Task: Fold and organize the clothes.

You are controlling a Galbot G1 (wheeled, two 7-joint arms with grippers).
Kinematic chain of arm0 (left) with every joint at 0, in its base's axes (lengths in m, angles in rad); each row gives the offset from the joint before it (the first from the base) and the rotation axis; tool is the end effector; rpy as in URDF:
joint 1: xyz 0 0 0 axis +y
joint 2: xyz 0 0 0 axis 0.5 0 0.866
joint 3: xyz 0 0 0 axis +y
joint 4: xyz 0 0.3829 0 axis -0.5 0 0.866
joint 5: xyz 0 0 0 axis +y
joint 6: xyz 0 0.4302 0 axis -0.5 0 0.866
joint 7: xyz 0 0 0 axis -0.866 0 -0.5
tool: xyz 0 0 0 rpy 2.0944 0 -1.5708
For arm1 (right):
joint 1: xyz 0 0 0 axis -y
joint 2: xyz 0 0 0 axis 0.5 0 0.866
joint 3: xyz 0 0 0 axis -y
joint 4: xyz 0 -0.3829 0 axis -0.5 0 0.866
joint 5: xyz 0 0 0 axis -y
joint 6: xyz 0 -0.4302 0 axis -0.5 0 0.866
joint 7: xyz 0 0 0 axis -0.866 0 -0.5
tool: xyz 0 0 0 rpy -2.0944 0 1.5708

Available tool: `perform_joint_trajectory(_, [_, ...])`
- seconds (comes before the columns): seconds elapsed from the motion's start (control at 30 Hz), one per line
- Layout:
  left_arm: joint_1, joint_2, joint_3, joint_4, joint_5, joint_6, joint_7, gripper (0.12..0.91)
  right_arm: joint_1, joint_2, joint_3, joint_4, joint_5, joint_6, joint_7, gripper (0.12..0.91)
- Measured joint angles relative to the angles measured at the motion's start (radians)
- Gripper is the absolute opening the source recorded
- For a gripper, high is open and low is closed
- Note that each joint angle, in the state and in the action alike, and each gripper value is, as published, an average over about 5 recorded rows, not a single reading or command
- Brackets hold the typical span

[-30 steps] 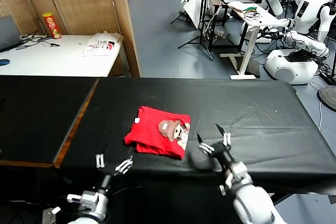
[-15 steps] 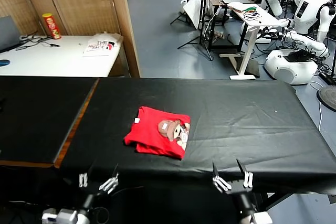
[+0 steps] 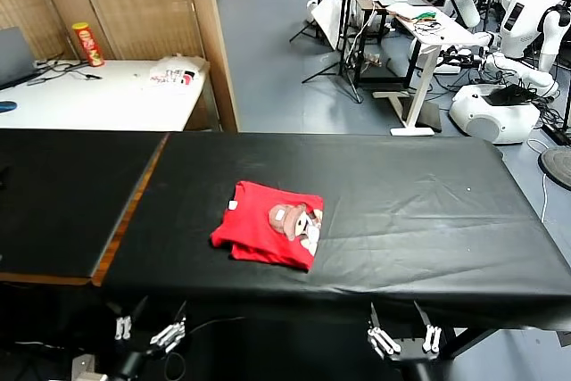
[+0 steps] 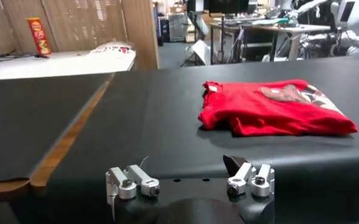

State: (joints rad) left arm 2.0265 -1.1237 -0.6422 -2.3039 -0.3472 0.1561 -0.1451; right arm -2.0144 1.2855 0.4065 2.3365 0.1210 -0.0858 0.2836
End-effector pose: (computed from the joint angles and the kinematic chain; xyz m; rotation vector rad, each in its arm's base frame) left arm 0.1195 0.0752 -0.3022 -0.1016 -2.7321 -0.1169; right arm 0.0995 0.0109 -0.3055 -0.0008 -2.8247 0.0478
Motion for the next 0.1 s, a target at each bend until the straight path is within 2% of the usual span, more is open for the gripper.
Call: perform_joint_trajectory(0.1, [0.006, 0.000, -0.004, -0.006, 0.000, 0.004, 0.001, 0.798, -0.004, 0.001, -0.001, 0.002, 0.000, 0.000, 0.000, 0.798])
